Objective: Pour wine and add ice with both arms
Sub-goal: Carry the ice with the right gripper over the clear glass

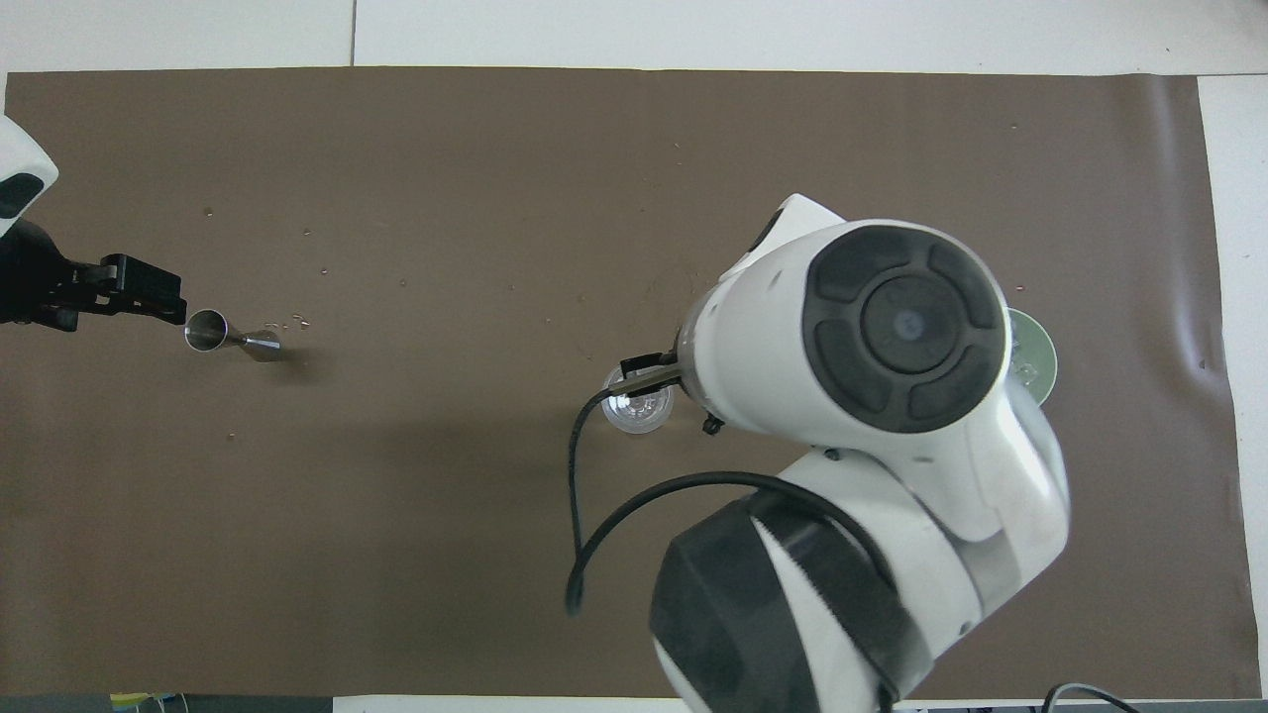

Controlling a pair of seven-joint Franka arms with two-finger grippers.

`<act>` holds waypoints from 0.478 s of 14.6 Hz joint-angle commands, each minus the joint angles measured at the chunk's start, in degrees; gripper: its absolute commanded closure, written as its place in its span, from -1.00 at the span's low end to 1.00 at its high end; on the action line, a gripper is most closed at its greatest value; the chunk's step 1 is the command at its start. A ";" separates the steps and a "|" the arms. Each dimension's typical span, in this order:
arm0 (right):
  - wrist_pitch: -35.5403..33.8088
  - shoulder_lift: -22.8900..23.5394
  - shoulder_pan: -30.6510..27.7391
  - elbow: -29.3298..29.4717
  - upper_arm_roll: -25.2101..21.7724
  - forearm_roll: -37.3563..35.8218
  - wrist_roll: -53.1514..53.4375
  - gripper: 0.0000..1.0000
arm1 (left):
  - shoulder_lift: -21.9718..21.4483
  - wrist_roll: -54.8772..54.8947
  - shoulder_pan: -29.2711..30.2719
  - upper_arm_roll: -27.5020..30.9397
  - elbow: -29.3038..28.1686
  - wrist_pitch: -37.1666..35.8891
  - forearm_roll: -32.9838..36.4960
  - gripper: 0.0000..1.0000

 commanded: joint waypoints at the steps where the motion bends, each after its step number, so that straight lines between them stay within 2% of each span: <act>1: 2.41 3.54 4.05 1.09 -0.35 -2.20 4.85 0.69 | -0.19 0.77 0.96 -0.62 1.50 -1.00 0.74 -1.00; 3: 3.99 3.11 4.68 -2.06 -0.35 -5.02 4.85 0.67 | -0.45 0.85 0.96 -0.62 1.32 -2.32 0.65 -1.00; 7: 9.86 1.26 4.50 -8.30 -0.35 -5.30 4.85 0.67 | -0.80 0.85 0.69 -0.62 0.80 -2.94 0.21 -1.00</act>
